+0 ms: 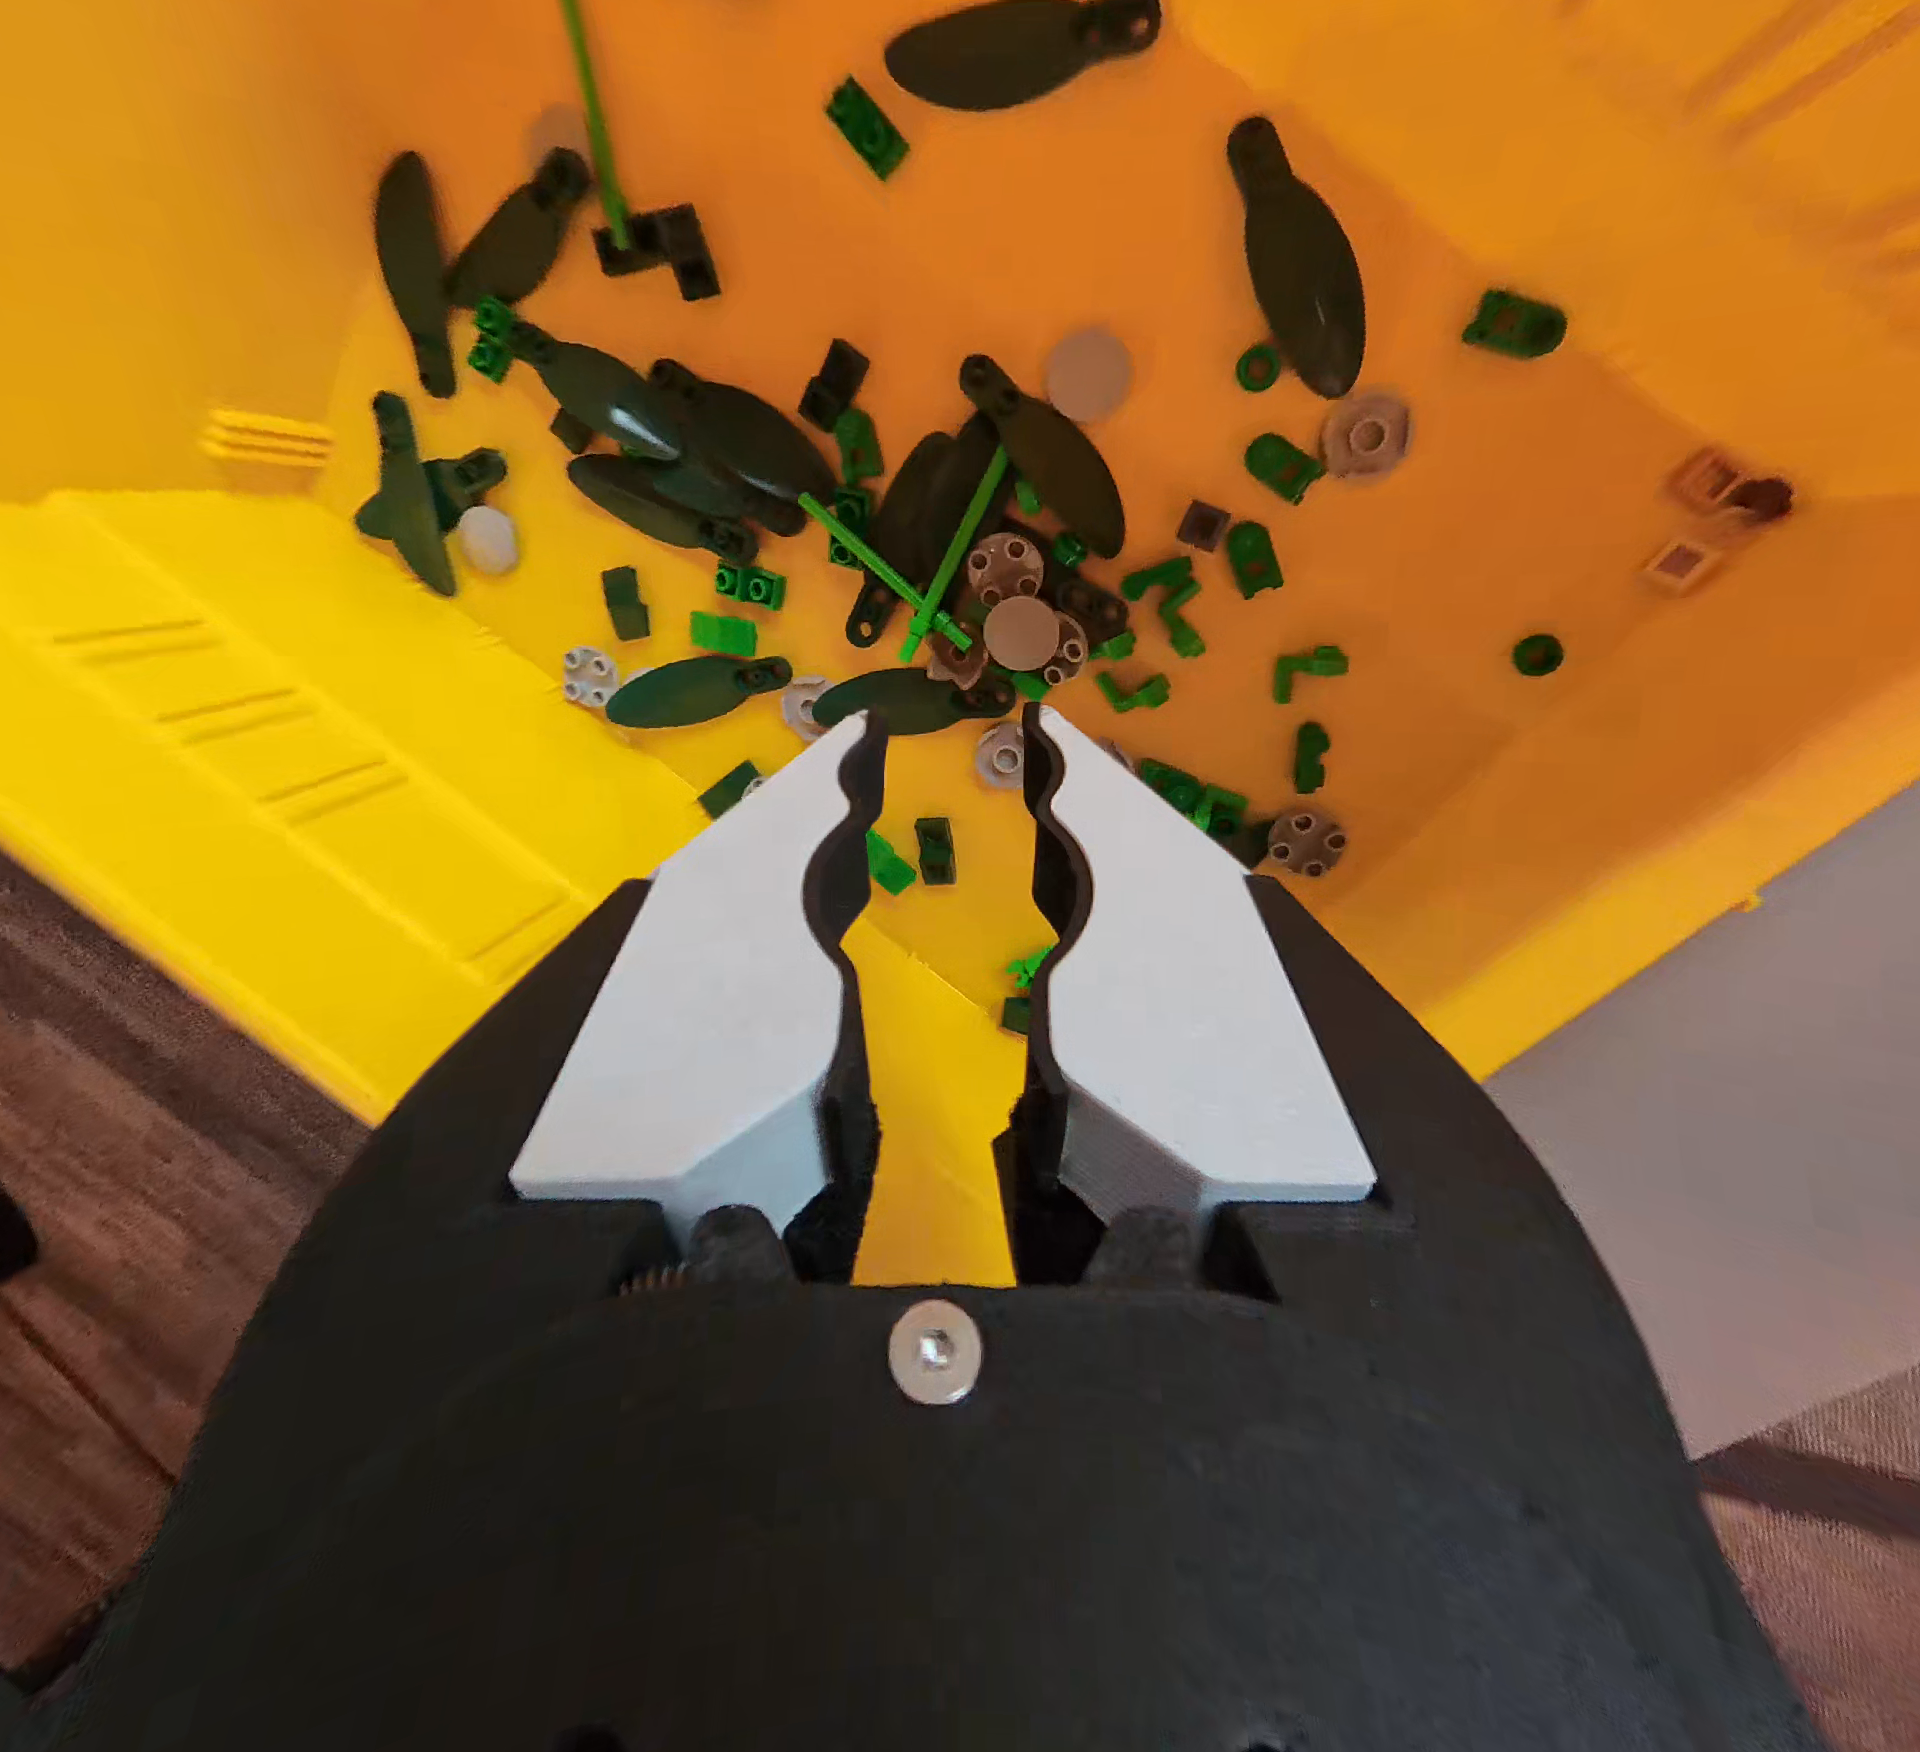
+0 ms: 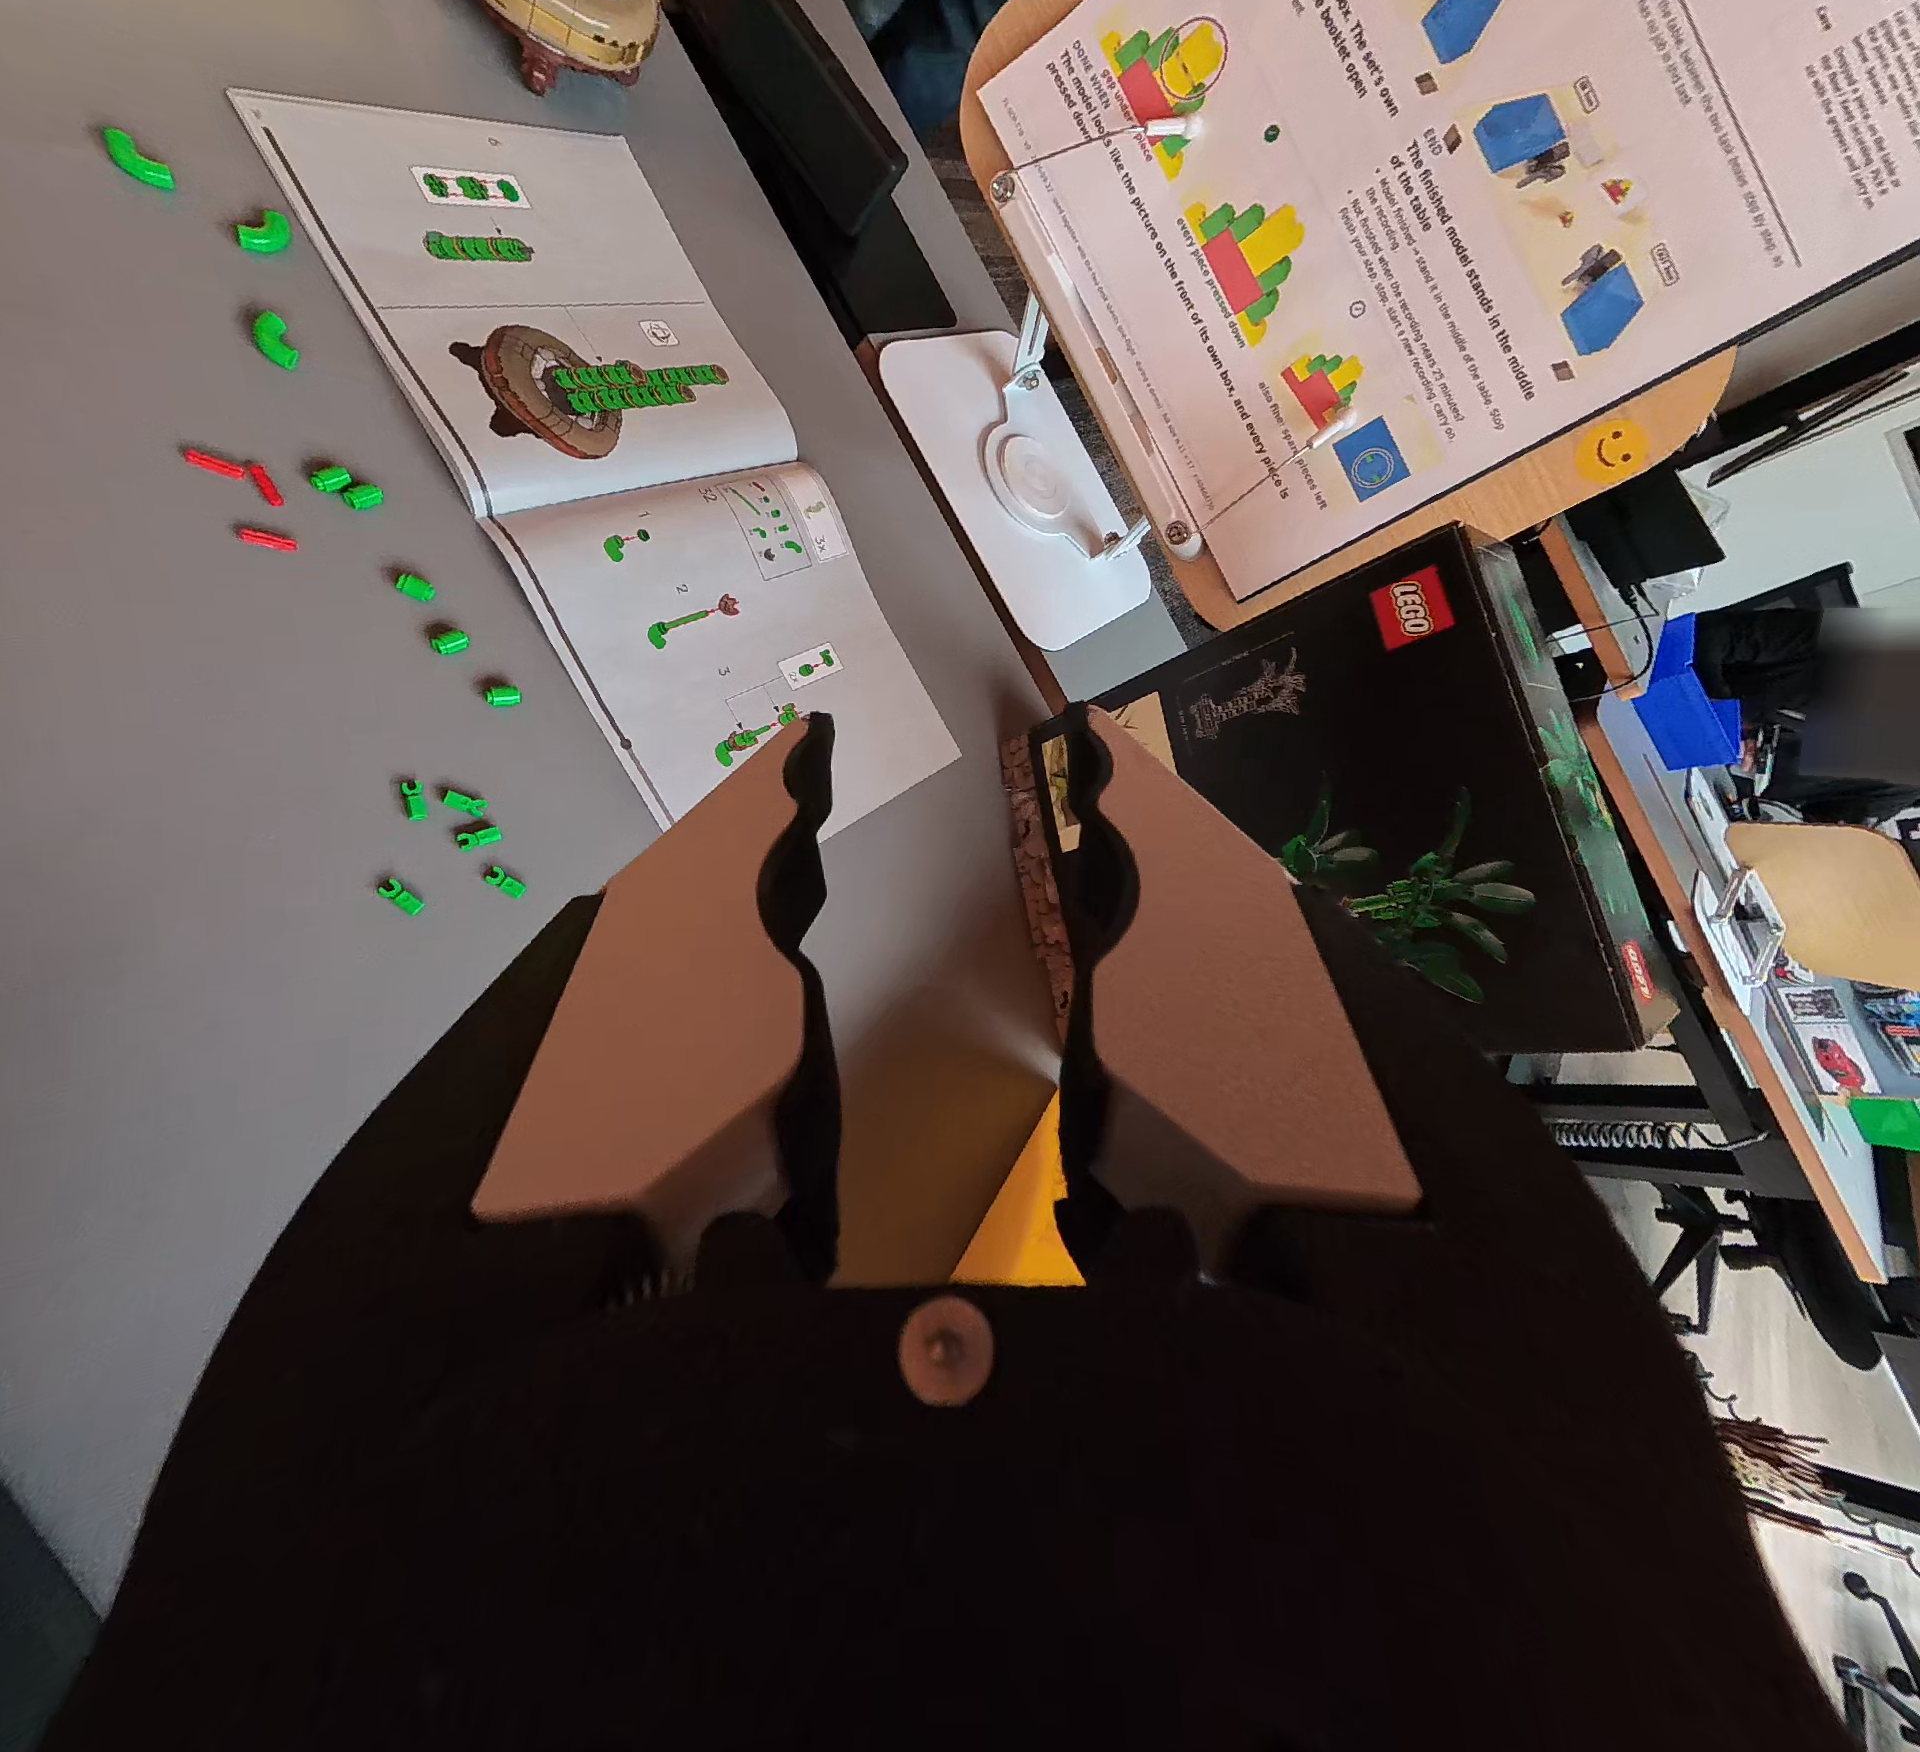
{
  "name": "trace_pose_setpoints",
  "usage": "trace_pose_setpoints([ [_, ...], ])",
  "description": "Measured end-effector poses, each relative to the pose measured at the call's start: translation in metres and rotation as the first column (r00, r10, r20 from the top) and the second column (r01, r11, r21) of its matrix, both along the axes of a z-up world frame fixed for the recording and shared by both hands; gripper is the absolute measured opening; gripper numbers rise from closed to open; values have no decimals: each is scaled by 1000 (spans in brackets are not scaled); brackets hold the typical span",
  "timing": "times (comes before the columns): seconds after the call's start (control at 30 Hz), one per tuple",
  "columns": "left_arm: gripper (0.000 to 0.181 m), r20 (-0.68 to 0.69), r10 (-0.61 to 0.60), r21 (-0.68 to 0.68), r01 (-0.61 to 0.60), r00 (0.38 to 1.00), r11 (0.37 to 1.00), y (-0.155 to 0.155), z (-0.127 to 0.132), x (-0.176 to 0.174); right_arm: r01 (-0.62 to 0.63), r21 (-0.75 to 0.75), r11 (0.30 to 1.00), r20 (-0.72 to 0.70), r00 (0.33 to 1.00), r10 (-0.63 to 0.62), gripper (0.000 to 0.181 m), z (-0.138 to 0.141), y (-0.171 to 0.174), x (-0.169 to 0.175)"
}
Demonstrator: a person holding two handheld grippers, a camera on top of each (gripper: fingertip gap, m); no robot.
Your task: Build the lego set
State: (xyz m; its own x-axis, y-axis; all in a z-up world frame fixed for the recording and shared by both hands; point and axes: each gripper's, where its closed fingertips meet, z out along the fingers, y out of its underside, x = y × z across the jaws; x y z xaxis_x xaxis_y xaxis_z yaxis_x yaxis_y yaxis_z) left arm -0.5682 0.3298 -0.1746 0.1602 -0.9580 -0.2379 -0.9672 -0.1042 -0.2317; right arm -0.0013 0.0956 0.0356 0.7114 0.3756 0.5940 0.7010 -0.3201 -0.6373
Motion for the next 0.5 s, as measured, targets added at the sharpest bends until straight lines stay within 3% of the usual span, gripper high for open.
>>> trace_pose_setpoints([
  [0.5,17,-109,-81,-88,72,991,994,8,-23,3,6,-12,1000,4,1000,-6,45,-3,-1,4],
])
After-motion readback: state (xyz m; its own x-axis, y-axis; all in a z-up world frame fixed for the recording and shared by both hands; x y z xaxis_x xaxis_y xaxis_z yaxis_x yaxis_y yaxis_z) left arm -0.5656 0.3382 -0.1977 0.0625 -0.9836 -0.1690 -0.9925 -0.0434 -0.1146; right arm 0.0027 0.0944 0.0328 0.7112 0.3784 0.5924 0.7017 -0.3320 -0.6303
